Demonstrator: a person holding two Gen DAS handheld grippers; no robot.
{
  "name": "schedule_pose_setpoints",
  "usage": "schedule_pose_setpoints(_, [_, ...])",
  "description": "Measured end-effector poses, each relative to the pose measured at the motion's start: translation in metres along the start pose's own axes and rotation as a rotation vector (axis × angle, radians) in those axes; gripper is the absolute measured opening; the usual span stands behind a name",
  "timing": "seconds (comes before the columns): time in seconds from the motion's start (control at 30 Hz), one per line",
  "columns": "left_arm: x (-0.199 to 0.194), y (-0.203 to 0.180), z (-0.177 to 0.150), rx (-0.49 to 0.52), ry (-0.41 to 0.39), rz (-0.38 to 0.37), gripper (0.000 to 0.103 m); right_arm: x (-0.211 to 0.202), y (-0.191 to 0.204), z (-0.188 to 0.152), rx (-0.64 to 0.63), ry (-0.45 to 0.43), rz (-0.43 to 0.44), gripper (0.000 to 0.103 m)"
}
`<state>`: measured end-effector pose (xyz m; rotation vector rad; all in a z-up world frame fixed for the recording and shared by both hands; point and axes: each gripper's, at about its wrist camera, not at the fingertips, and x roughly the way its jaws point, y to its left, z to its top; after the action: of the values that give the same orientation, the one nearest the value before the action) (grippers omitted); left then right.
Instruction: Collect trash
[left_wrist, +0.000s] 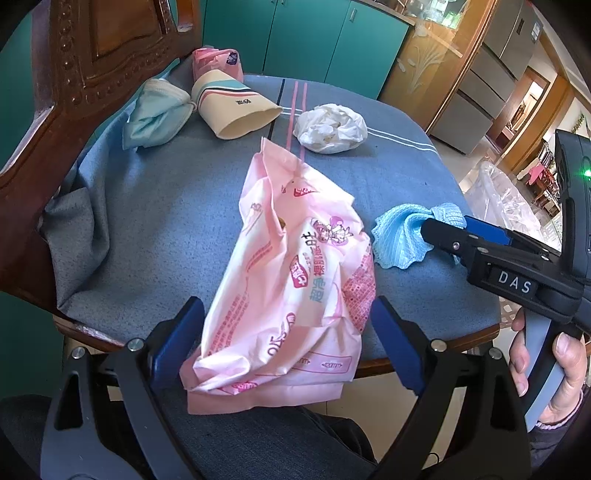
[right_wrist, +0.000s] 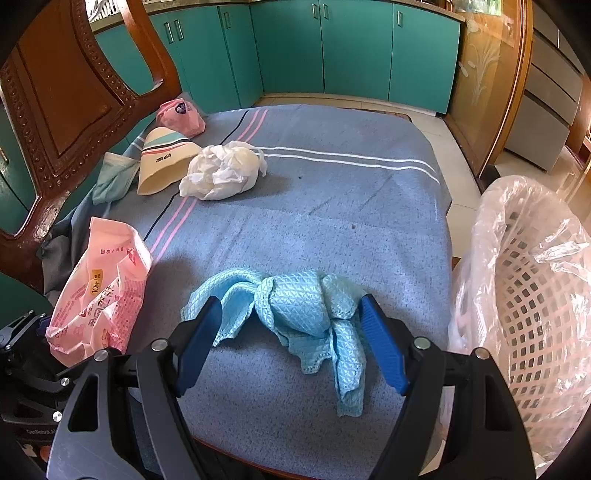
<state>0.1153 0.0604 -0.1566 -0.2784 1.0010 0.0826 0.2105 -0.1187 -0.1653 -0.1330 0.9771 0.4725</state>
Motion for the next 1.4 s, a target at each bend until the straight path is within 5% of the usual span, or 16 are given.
schedule_pose_setpoints(0.5, [0.005,-0.001,0.001,-0.001,0.008,0.001,0.091,0.003,0.001,0.002,0.002,0.006,0.001,0.075])
schedule_pose_setpoints(0.67, [0.006,0.001,0.002,-0.019,0.008,0.001,0.072,0.004,0.0,0.001,0.007,0.008,0.002,0.075])
schedule_pose_setpoints(0.93, [-0.002,0.009,0.003,-0.053,-0.04,0.02,0.055,0.003,-0.003,0.001,0.013,0.008,0.004,0.075])
schedule_pose_setpoints(1.1, [-0.012,0.013,0.006,-0.062,-0.086,0.048,0.055,0.007,-0.003,0.001,0.009,0.012,0.0,0.075])
schedule_pose_setpoints(1.4, [-0.004,0.014,0.003,-0.058,-0.057,0.059,0.058,0.019,0.009,0.003,-0.038,0.017,-0.041,0.075])
